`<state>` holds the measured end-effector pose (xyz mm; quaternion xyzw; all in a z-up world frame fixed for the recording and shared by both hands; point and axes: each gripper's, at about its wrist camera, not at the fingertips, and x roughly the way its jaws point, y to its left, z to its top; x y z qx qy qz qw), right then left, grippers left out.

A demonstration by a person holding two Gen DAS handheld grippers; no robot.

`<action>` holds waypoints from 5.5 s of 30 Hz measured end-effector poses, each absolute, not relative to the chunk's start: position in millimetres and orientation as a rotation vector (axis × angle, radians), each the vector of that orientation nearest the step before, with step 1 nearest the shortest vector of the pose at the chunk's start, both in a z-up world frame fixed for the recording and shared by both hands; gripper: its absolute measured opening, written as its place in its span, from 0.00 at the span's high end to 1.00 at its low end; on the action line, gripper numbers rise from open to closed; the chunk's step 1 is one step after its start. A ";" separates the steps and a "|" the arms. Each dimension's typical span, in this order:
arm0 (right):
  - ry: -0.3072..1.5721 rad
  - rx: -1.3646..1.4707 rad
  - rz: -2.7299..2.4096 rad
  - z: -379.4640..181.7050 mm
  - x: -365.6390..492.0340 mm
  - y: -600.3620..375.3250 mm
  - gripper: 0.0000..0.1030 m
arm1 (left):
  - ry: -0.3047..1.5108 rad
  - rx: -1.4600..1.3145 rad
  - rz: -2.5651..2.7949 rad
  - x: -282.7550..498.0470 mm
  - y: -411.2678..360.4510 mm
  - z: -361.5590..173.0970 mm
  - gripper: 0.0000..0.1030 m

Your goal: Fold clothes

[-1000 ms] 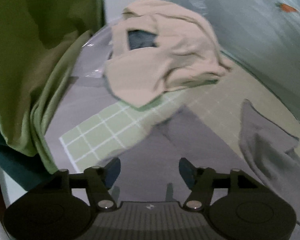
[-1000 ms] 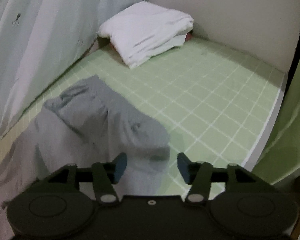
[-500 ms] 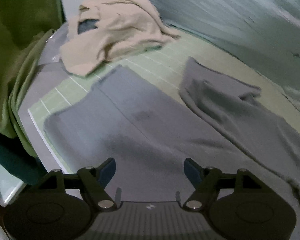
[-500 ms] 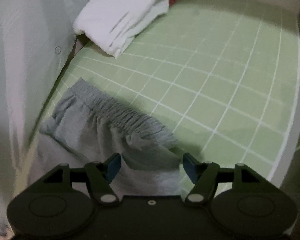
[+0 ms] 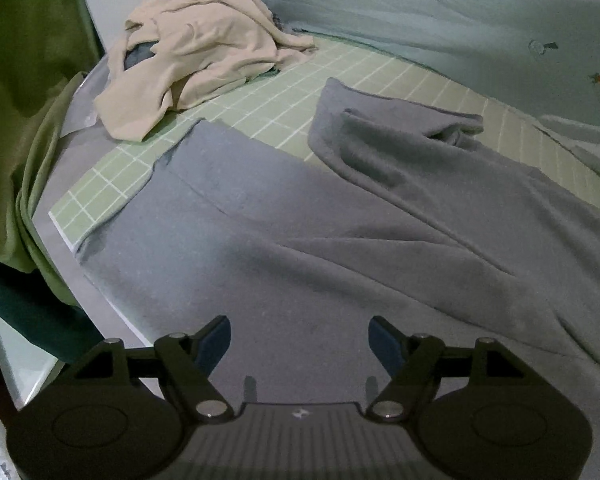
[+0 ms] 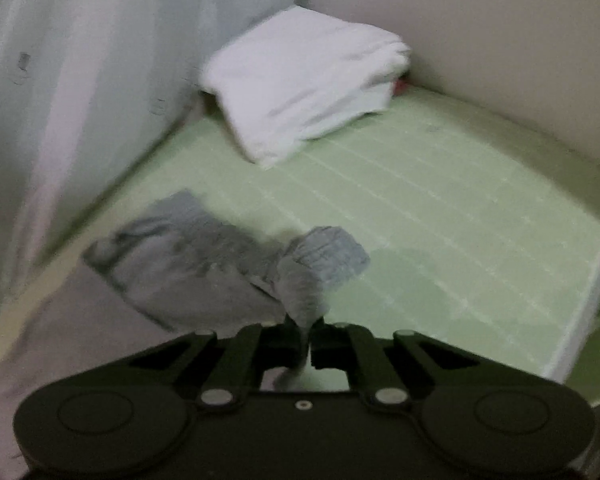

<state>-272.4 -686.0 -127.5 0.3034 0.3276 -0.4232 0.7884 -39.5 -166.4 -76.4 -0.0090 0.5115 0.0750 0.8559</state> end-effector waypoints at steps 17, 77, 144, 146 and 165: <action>0.729 0.363 -0.879 -105.0 -164.7 -667.5 0.04 | 1.050 -0.060 0.108 70.9 -171.0 -82.5 0.20; 0.819 0.241 -0.943 -115.8 27.9 -729.6 0.19 | 0.964 -0.222 0.245 222.6 -106.3 -96.0 0.30; 0.951 0.321 -0.472 -137.1 -57.0 -489.9 0.14 | 1.044 -0.045 0.219 70.1 -42.6 -113.8 0.26; 0.958 0.312 -0.459 -139.6 -67.2 -477.5 0.05 | 1.038 -0.017 0.205 60.6 -37.8 -112.2 0.26; 0.893 0.368 -0.599 -151.4 -75.9 -400.4 0.02 | 1.026 -0.078 0.065 110.0 40.4 -129.8 0.35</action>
